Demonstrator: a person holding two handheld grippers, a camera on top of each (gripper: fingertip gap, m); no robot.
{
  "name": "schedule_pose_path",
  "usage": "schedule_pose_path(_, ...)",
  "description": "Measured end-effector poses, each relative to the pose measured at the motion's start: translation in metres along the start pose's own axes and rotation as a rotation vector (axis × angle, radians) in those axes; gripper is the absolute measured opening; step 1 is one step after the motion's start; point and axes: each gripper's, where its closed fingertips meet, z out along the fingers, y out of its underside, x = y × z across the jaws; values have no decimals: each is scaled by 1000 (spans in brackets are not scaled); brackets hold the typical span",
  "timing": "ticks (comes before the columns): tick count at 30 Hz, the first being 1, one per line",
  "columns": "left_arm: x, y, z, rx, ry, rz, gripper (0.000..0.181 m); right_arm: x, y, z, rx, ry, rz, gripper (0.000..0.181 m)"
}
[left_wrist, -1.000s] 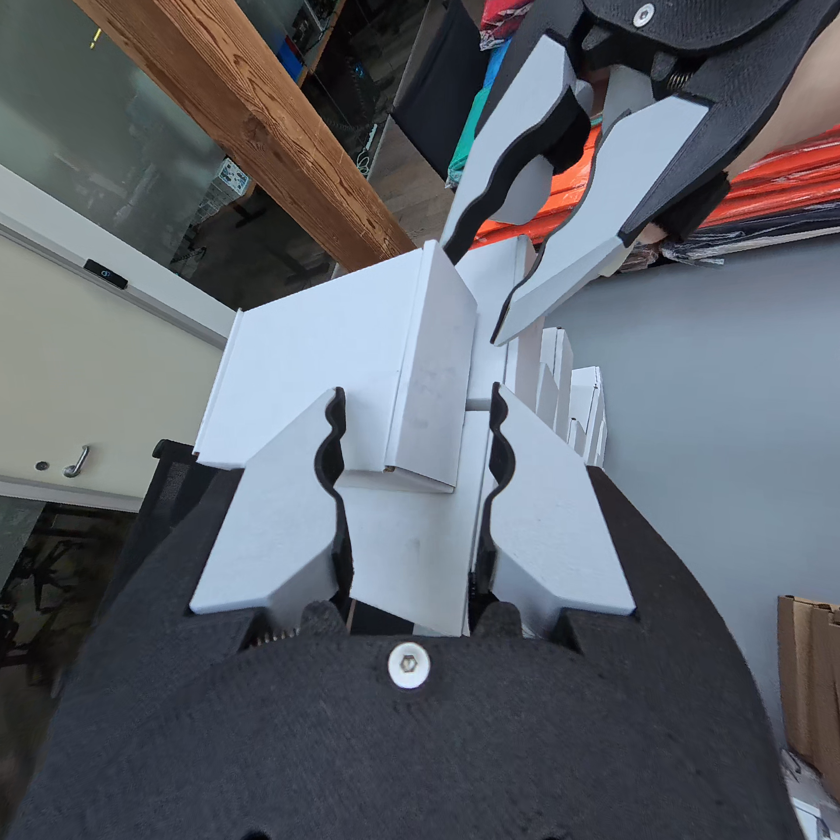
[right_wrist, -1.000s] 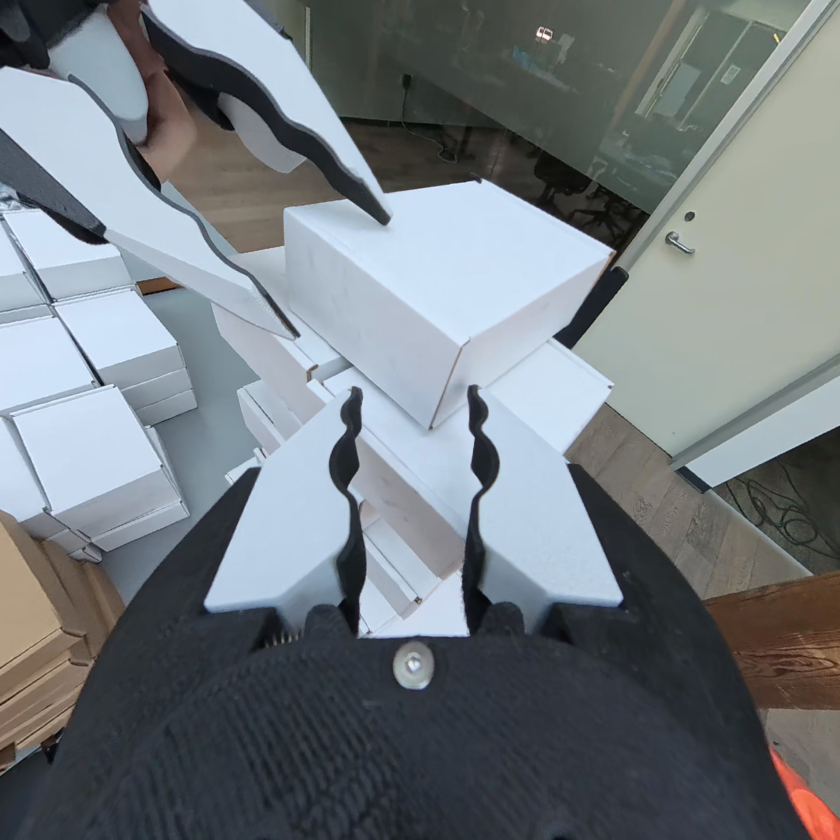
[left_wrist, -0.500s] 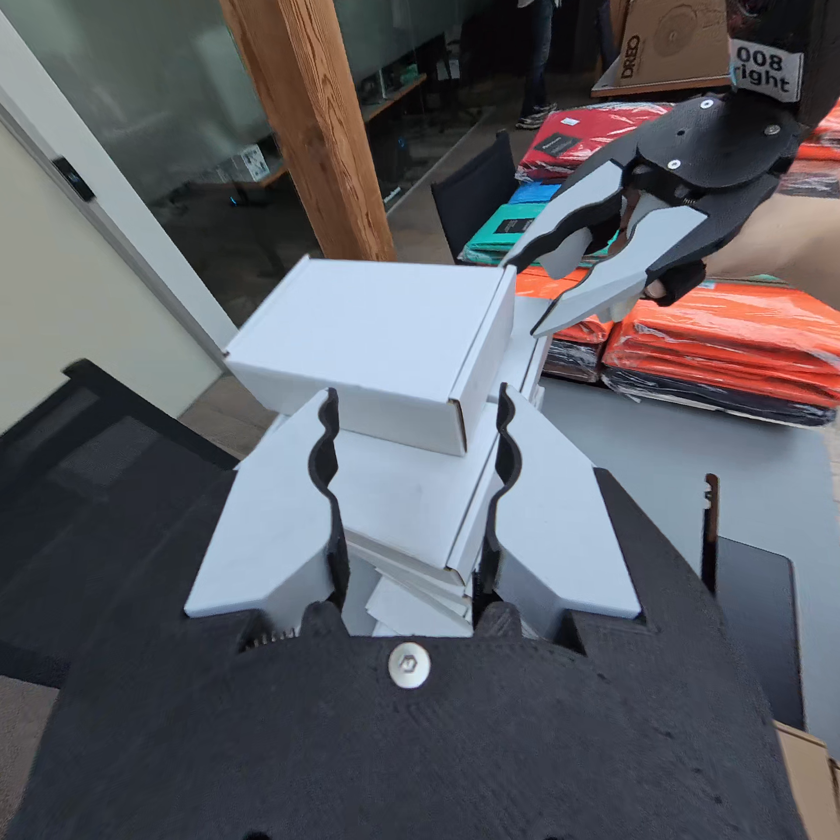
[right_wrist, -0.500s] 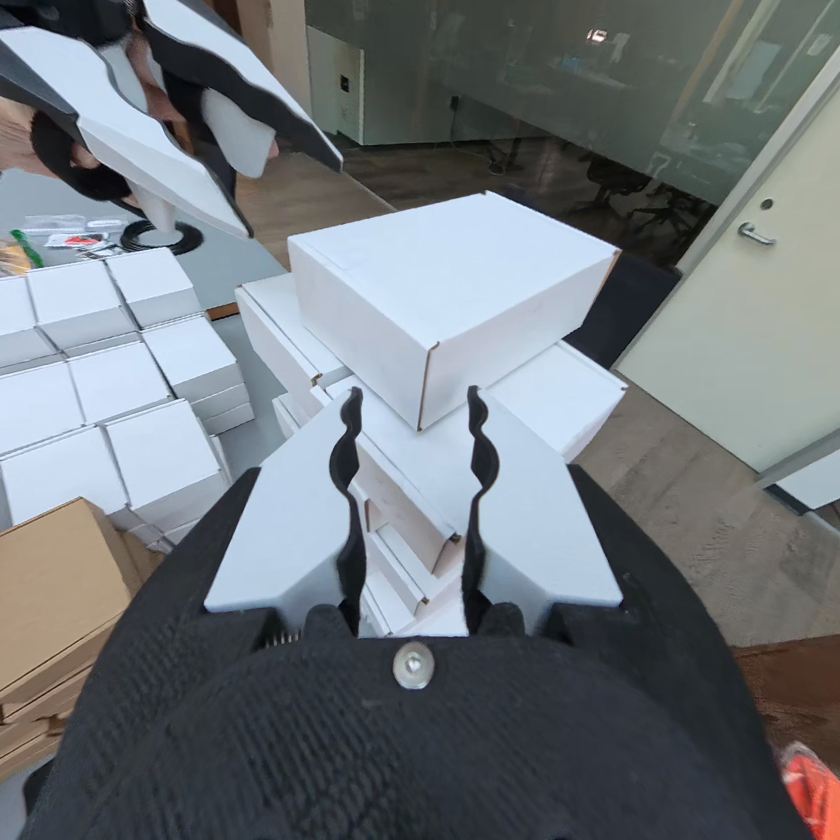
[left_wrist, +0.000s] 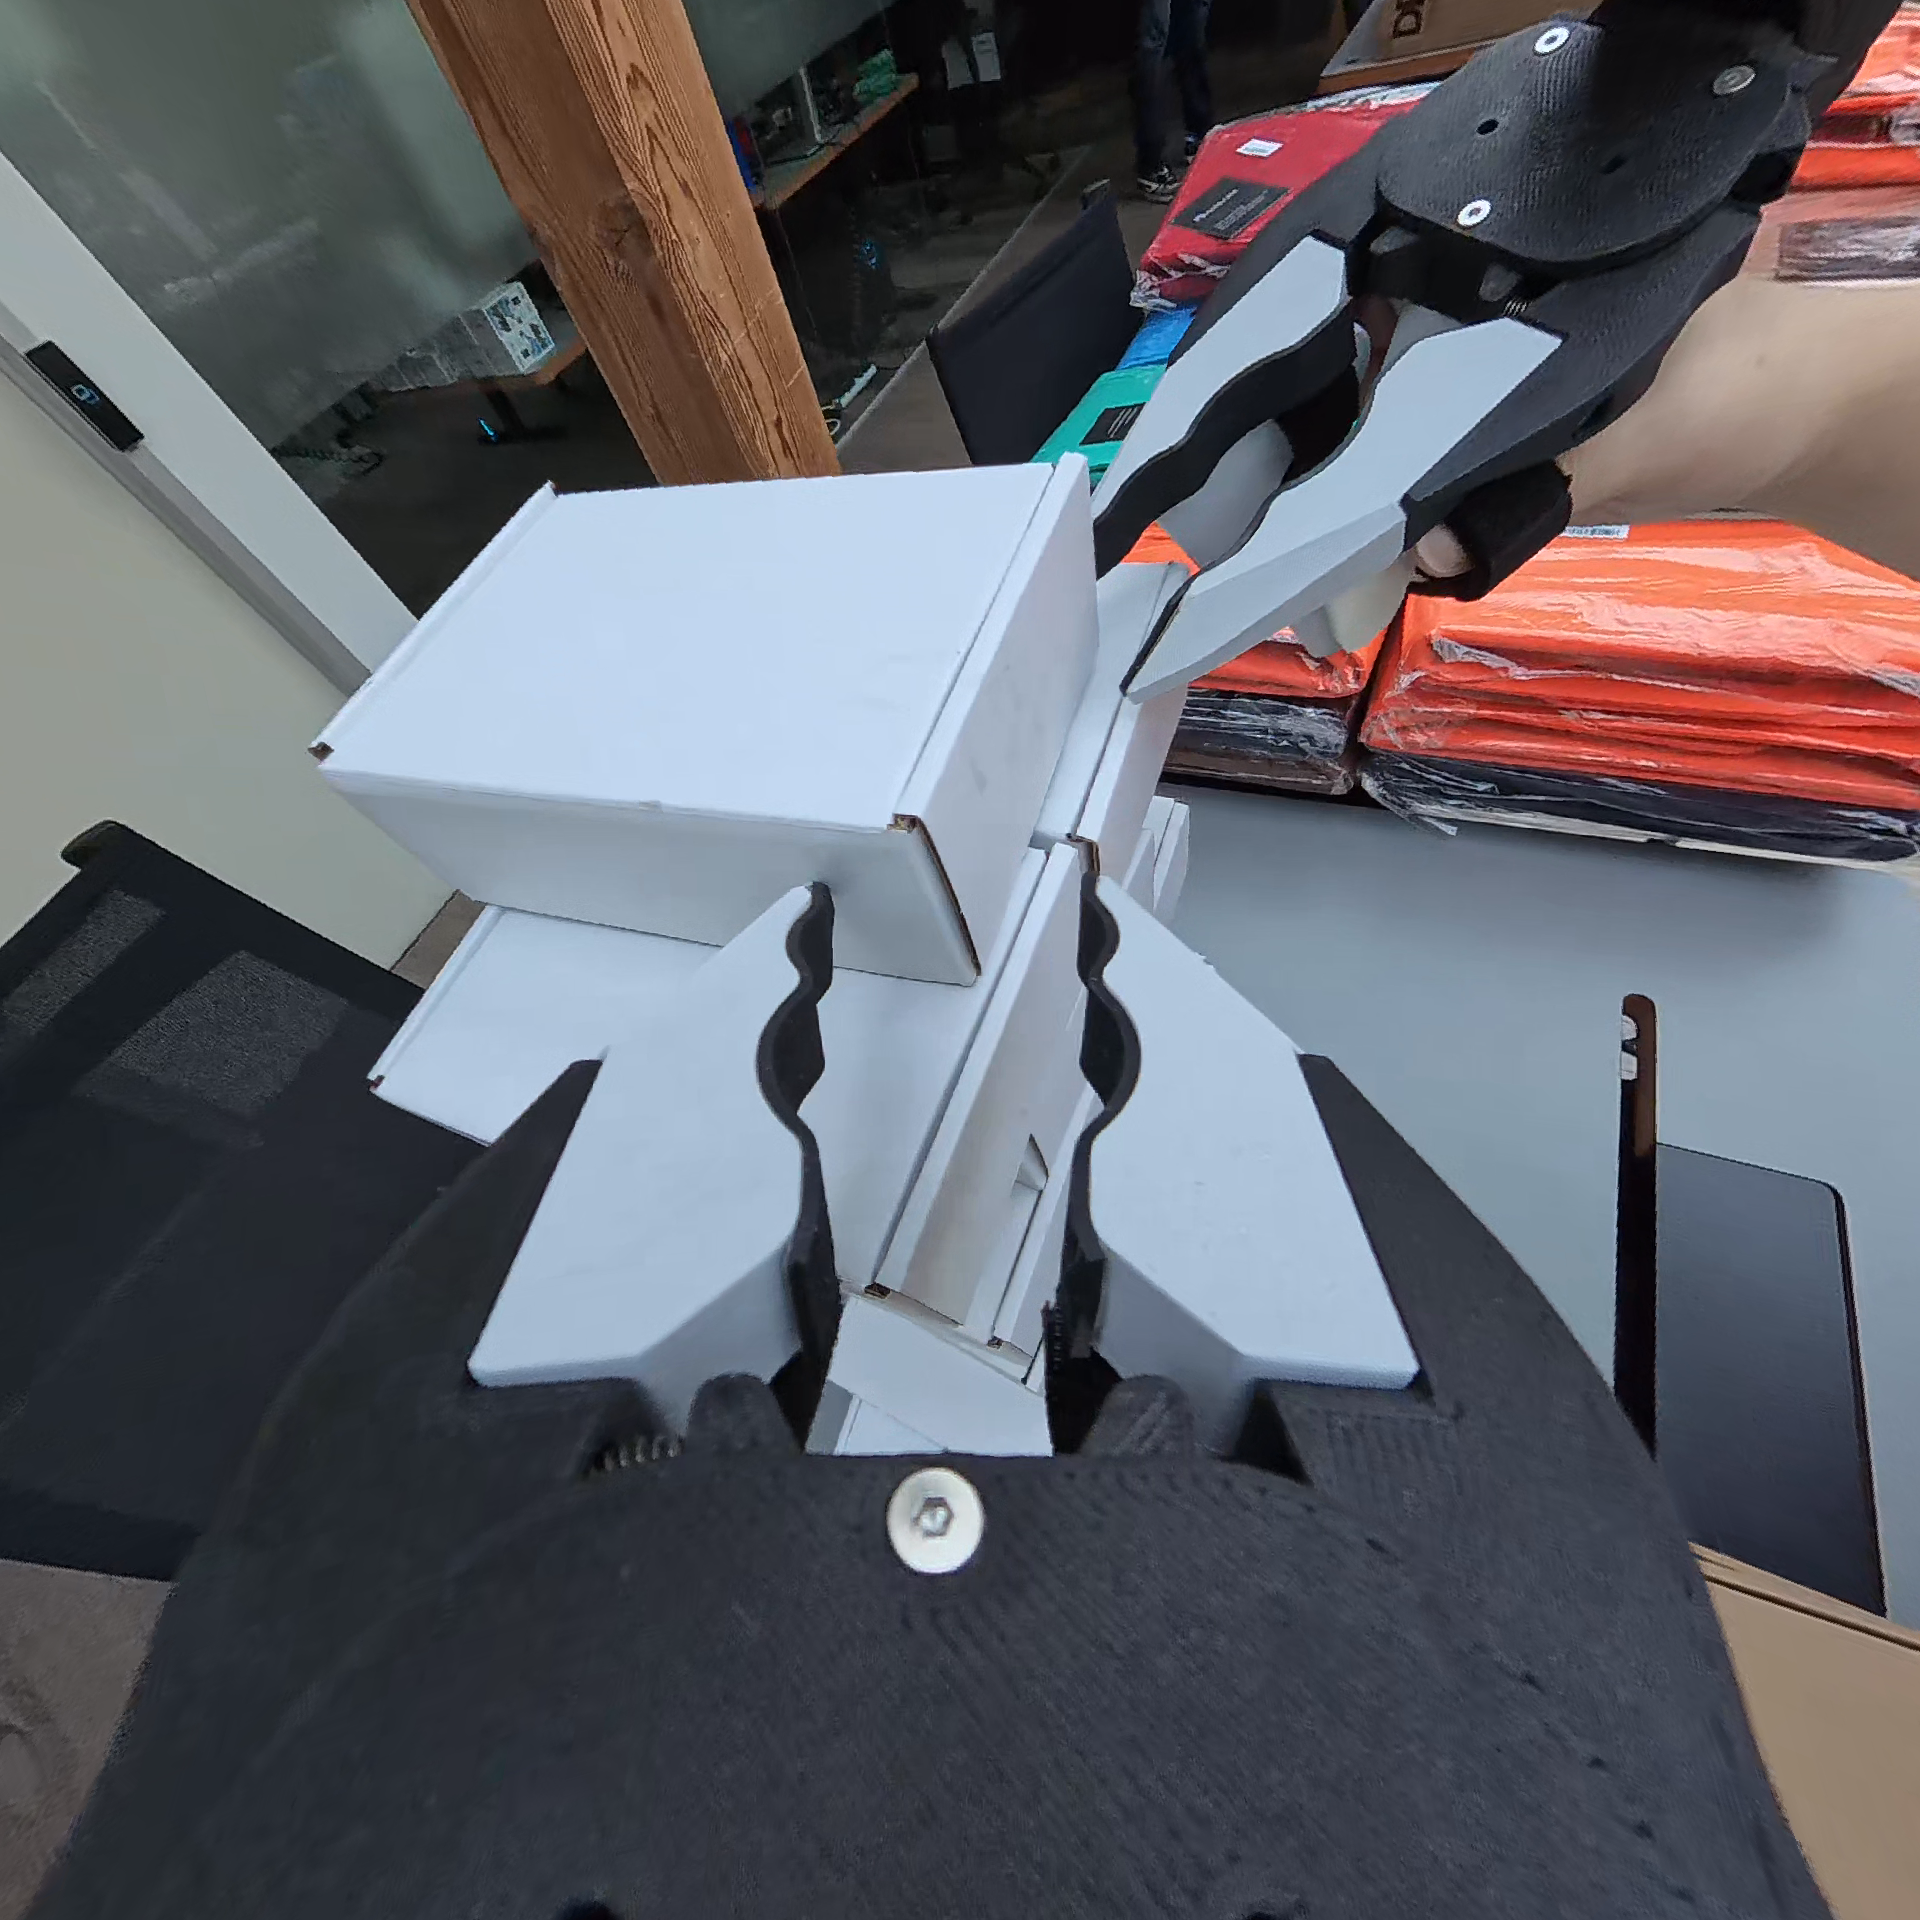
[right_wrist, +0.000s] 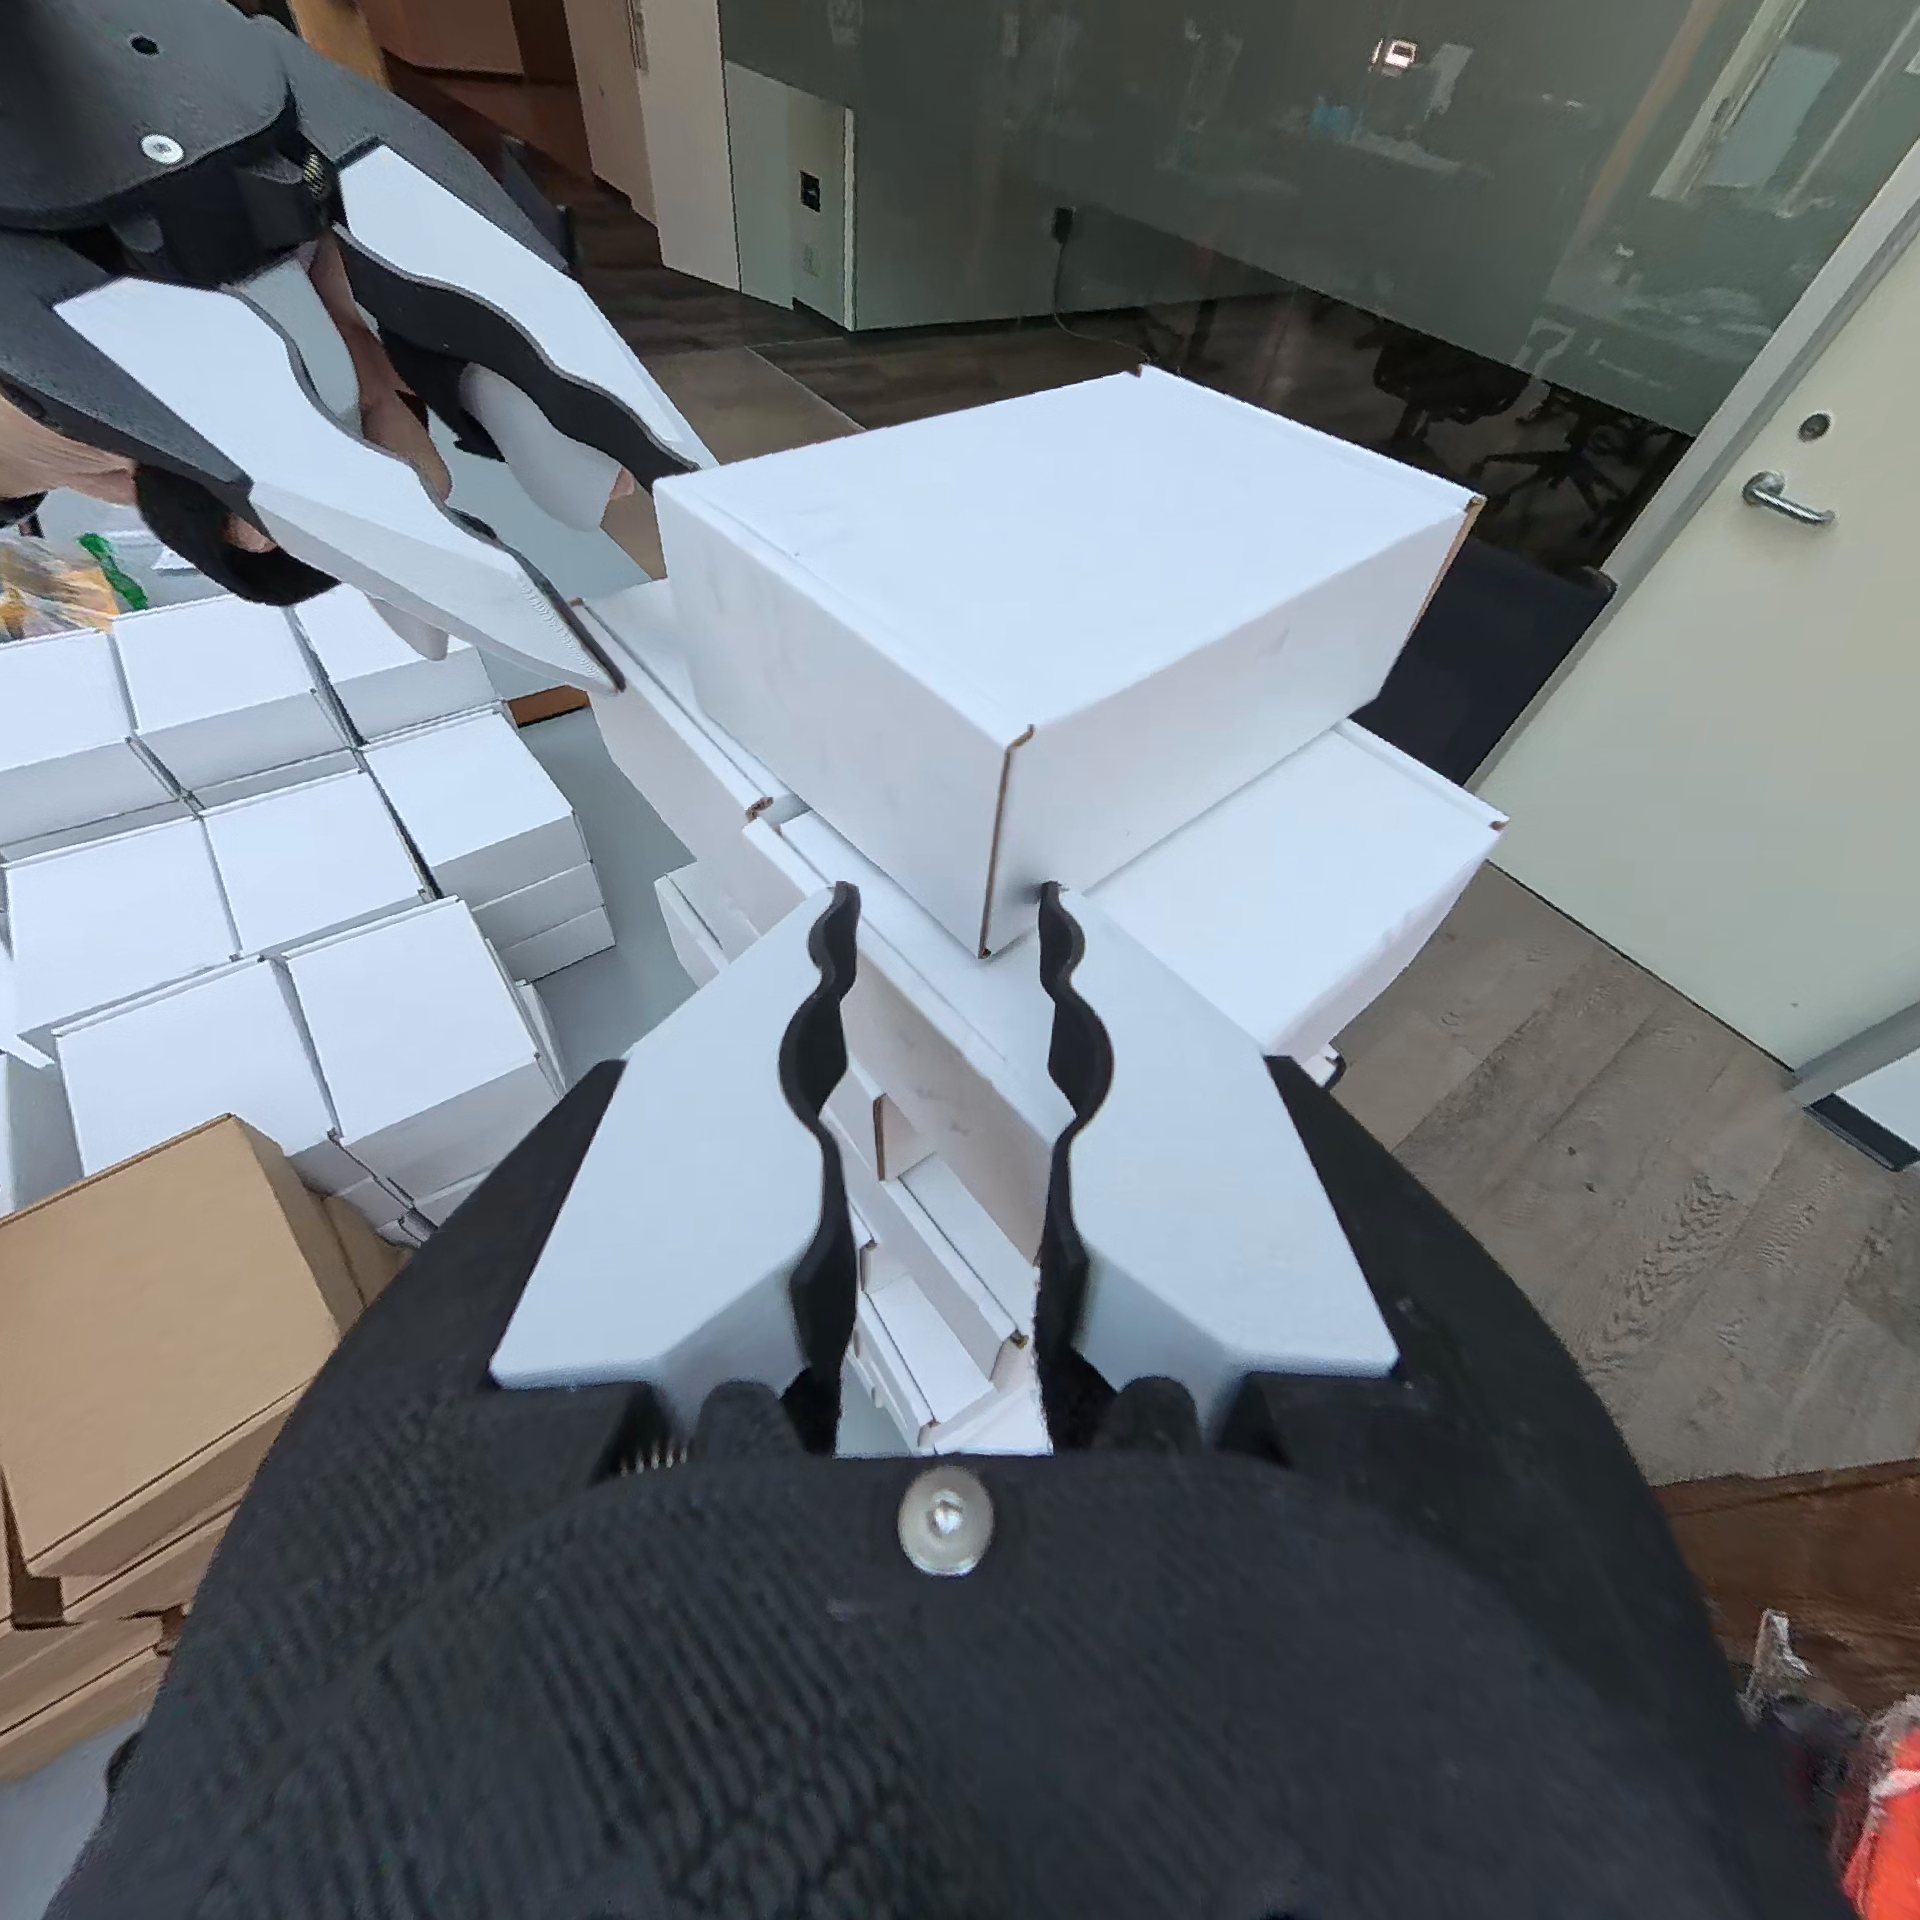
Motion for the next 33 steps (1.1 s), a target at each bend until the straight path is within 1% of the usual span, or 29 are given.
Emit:
schedule_pose_path(6, -1, 0, 1, 6, -24, 16, 44, -7, 1, -6, -18, 7, -58, 34)
schedule_pose_path(10, -1, 1, 1, 14, -45, 37, 41, -7, 5, -3, -40, 40, -112, 34)
schedule_pose_path(13, -3, 2, 0, 18, -52, 30, 37, -5, 4, -1, -35, 57, -120, 31)
schedule_pose_path(17, 0, 0, -3, 37, -40, 17, 32, -4, 5, -2, -63, 99, -173, 27)
schedule_pose_path(21, 1, 1, -3, 31, -63, 56, 34, -5, 5, -3, -73, 126, -206, 25)
schedule_pose_path(25, -2, -2, -4, 40, -85, 46, 38, -9, 4, -2, -74, 150, -232, 24)
schedule_pose_path(30, 0, 9, -1, 18, -50, 18, 31, -6, 6, -1, -71, 164, -243, 25)
schedule_pose_path(33, 4, 21, 3, -27, -42, 56, 30, -7, 5, -2, -71, 152, -246, 27)
